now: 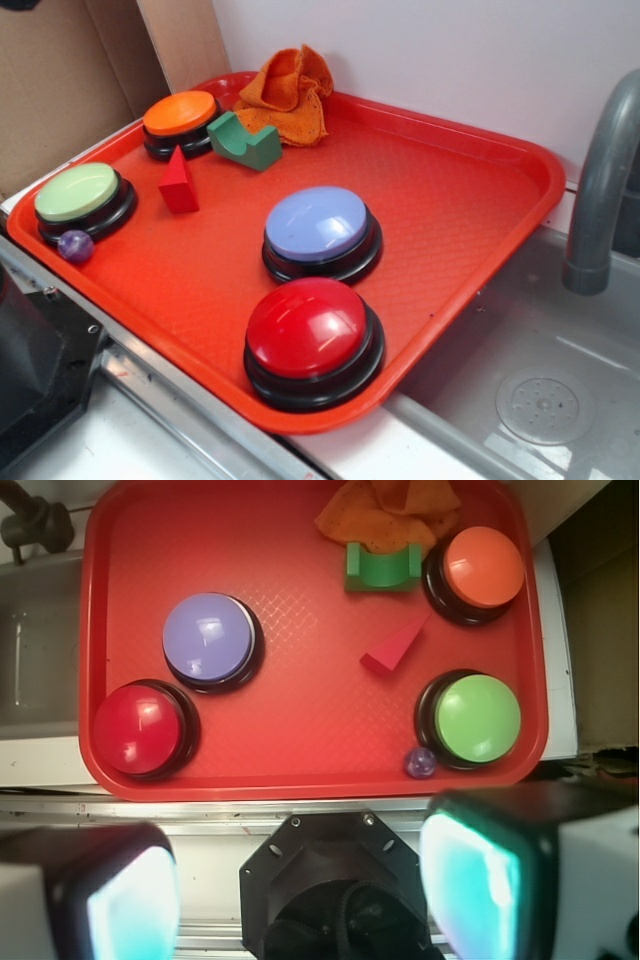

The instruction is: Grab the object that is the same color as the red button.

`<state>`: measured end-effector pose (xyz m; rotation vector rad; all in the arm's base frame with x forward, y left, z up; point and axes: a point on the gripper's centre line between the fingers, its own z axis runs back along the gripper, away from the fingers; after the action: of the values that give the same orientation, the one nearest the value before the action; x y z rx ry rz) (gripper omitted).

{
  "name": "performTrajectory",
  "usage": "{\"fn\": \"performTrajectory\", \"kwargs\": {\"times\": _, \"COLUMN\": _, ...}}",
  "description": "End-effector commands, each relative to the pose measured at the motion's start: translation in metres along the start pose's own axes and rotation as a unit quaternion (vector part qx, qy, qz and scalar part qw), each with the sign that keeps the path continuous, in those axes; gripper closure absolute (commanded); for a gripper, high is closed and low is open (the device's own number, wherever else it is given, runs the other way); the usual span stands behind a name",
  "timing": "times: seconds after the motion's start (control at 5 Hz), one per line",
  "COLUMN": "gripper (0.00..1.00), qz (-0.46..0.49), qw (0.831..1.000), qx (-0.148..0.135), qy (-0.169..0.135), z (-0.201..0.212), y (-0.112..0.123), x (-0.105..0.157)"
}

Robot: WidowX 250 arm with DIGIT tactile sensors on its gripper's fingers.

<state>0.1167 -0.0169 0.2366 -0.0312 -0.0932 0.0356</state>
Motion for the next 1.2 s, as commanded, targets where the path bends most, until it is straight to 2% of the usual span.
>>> {"fn": "performTrajectory", "kwargs": {"times": 0.0, "gripper": 0.00, "qz": 0.000, "qw": 1.000, "qx": 0.000, "qy": 0.000, "z": 0.000, "y": 0.000, "x": 0.000}}
{"fn": "performTrajectory", "kwargs": {"times": 0.4, "gripper": 0.00, "qz": 0.047, "qw": 0.998, "qx": -0.017, "qy": -0.031, "z": -0.019, "y": 0.020, "x": 0.022}}
{"fn": "performTrajectory", "kwargs": {"times": 0.6, "gripper": 0.00, "qz": 0.093, "qw": 0.995, "qx": 0.007, "qy": -0.033, "z": -0.038, "y": 0.038, "x": 0.037}}
{"fn": "performTrajectory", "kwargs": {"times": 1.0, "gripper": 0.00, "qz": 0.156, "qw": 0.987, "qx": 0.033, "qy": -0.036, "z": -0.092, "y": 0.080, "x": 0.058}}
